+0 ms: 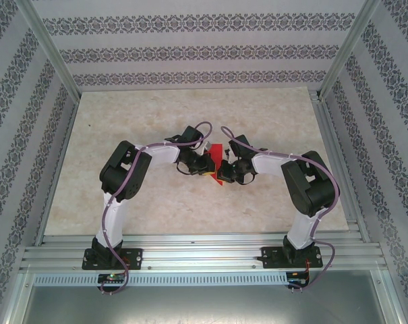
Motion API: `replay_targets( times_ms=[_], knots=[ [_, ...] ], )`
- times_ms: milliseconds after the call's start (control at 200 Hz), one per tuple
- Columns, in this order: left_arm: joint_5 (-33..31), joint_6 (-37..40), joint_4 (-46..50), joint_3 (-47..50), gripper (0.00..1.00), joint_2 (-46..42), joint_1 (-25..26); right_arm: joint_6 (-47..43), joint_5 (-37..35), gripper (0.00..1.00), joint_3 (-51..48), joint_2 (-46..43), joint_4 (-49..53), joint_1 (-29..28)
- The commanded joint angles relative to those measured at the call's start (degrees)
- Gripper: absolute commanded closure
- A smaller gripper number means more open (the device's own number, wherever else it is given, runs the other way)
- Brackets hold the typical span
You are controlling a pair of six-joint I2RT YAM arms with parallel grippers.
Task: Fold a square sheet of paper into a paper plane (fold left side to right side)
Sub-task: Third fold the triangle at the center of the table.
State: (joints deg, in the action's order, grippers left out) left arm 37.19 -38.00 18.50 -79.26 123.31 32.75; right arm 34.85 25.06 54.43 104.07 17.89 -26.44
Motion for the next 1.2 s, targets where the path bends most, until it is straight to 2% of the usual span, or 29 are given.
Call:
replay_targets(
  times_ms=[0, 215, 659, 824, 984, 1194],
  knots=[
    [-11.4, 3.2, 3.2, 1.5, 0.87, 1.5, -2.4, -0.8, -9.5, 0.97, -2.2, 3.0, 9.3, -0.5],
    [-18.0, 5.4, 4.4, 0.7, 0.86, 0.7, -4.1, -0.5, -10.0, 0.97, -3.0, 3.0, 9.2, -0.6],
    [-22.7, 5.9, 4.3, -1.1, 0.86, 0.5, -9.0, -0.2, -10.3, 0.97, -4.0, 2.7, 8.8, -0.8],
    [-21.3, 6.7, 3.8, -1.3, 0.85, 0.0, -11.5, -0.5, -8.4, 0.97, -4.6, 2.1, 6.6, -0.7],
    [-18.5, 7.8, 4.0, -1.1, 0.79, -3.7, -13.4, -0.9, -5.0, 0.95, -3.7, -0.2, 2.7, -0.3],
    [-13.1, 6.4, 0.5, 5.0, 0.69, -11.4, -14.9, -4.1, -3.4, 0.84, 1.0, -6.5, 2.4, 1.1]
  ],
)
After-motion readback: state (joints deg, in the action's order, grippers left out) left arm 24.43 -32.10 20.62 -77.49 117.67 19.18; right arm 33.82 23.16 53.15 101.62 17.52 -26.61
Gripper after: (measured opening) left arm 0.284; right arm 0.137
